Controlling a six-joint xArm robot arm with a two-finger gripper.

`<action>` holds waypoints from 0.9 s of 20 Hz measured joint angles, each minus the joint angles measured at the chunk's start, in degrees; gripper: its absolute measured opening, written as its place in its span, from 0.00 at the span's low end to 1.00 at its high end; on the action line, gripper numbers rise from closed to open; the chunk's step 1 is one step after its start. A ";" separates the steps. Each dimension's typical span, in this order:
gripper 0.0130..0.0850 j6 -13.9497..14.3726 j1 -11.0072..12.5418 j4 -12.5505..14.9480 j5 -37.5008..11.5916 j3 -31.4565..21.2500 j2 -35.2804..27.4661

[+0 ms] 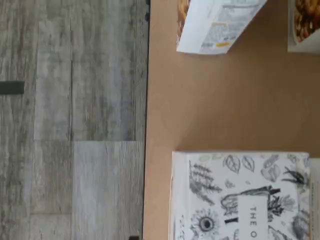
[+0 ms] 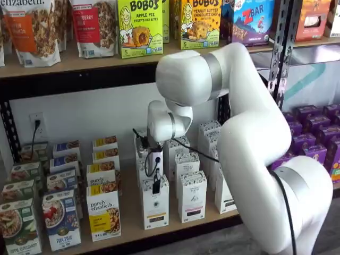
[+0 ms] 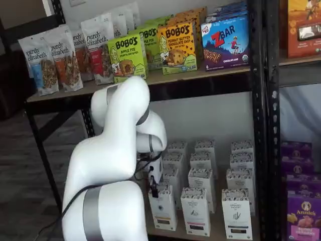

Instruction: Pick up the white box with a yellow strip in the middle, on the bottom shelf, the fourth box from the left

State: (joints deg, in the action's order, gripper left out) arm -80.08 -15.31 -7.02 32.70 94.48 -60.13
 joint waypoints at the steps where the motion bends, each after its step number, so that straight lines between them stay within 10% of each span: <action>1: 1.00 0.02 0.07 0.09 0.39 0.84 -0.61; 18: 1.00 4.46 0.20 5.56 4.09 8.92 -7.67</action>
State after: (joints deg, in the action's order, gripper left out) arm -75.62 -15.11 -1.45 36.79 103.40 -67.80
